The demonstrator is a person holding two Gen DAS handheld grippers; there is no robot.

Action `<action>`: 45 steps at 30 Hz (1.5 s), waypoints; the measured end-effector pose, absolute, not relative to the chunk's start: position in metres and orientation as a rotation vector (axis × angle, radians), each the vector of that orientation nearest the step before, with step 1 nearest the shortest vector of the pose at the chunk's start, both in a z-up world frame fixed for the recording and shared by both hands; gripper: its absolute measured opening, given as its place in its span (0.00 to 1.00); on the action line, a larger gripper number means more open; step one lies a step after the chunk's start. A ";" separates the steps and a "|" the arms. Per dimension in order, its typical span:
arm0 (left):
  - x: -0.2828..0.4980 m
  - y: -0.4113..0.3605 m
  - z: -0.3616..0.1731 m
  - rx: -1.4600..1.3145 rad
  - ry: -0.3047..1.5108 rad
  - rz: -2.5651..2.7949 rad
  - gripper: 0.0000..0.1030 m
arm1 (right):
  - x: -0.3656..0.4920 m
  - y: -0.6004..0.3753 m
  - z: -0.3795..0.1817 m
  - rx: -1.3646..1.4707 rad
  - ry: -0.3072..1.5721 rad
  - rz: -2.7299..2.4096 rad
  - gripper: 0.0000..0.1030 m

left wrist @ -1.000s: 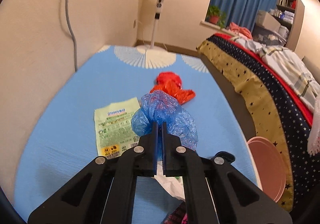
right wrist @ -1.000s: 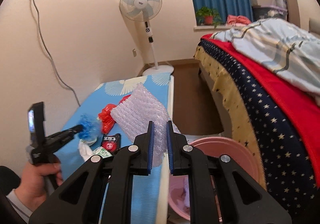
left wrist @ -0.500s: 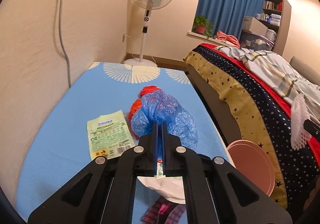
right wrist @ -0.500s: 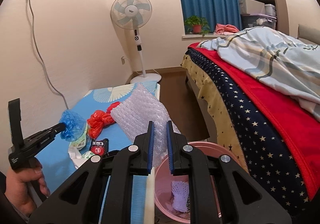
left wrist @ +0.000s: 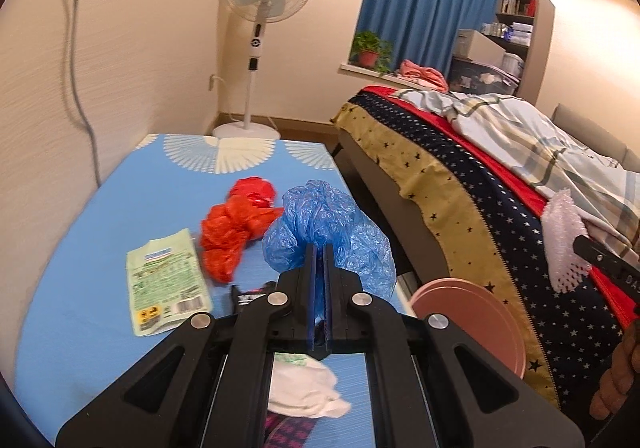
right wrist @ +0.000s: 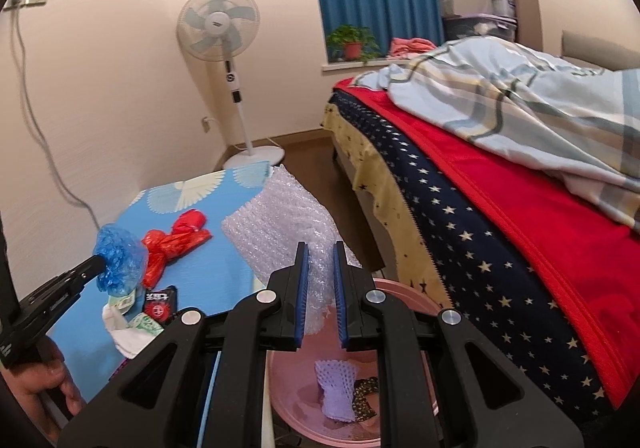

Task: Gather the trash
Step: 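Carry the blue bag in left tool while right tool carries the bubble wrap to the bin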

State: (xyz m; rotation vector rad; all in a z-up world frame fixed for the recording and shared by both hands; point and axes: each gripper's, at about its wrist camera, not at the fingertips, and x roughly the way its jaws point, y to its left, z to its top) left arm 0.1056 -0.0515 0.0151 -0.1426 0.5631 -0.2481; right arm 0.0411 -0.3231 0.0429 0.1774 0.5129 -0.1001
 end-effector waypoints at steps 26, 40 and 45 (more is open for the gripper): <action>0.120 -0.174 -0.015 -0.069 0.630 -0.540 0.03 | 0.046 -0.363 0.035 0.207 0.533 -0.251 0.13; 0.127 -0.205 -0.037 -0.045 0.695 -0.599 0.03 | 0.056 -0.368 0.027 0.219 0.562 -0.272 0.13; 0.129 -0.209 -0.038 -0.045 0.701 -0.613 0.03 | 0.056 -0.371 0.026 0.224 0.564 -0.275 0.16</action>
